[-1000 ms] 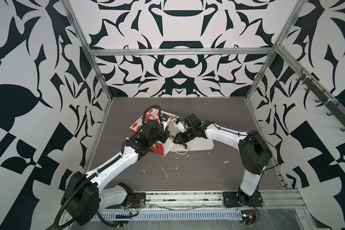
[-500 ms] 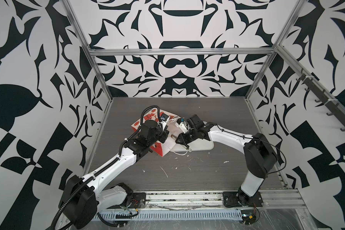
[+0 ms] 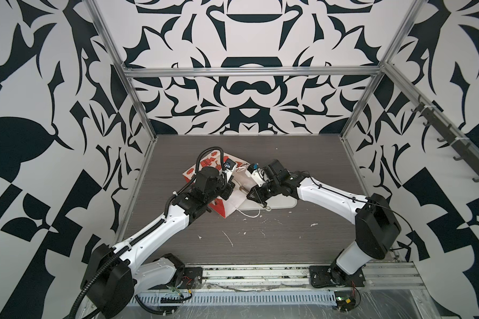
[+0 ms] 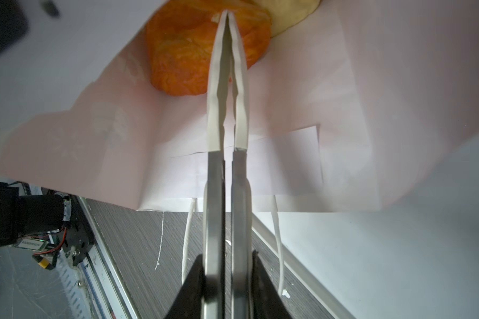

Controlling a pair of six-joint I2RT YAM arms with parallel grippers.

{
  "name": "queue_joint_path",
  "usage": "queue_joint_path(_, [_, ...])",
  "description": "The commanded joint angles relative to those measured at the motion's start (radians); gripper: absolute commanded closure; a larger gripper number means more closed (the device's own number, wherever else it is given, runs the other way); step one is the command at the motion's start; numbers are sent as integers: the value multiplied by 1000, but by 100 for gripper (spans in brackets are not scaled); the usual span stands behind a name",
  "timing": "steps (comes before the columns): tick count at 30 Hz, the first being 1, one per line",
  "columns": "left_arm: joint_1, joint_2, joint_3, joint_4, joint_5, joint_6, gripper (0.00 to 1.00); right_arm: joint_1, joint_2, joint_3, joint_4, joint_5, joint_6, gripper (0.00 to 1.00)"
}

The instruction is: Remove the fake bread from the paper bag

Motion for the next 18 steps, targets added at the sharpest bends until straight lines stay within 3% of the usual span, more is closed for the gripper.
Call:
queue_joint_path(1, [0,-4,43,-3,17,11,100,8,-29,-25,44,16,-38,68])
queue_joint_path(13, [0,3,83,-51,27,20,100,71,-141,-131,167,161,-146,58])
queue_joint_path(18, [0,9,86,-53,32,16,100,126,-171,-134,167,272,-223,57])
